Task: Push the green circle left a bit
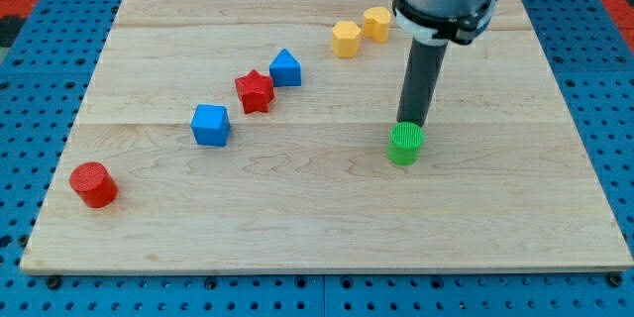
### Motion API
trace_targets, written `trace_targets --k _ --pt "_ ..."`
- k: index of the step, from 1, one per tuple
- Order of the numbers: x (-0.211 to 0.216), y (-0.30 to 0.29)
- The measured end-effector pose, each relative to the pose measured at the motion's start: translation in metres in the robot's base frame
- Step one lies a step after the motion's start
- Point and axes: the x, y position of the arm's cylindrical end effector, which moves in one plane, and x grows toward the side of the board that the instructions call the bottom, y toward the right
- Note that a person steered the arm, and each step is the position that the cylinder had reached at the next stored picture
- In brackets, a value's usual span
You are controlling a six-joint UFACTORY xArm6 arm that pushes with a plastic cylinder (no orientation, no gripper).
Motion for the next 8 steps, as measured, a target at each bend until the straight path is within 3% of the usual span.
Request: trace_targets --k 2,3,6,7,8 --pt "0.046 0.014" --pt "0.046 0.046" --pt "0.046 0.038" --pt "0.050 0.078" --pt "0.078 0.078"
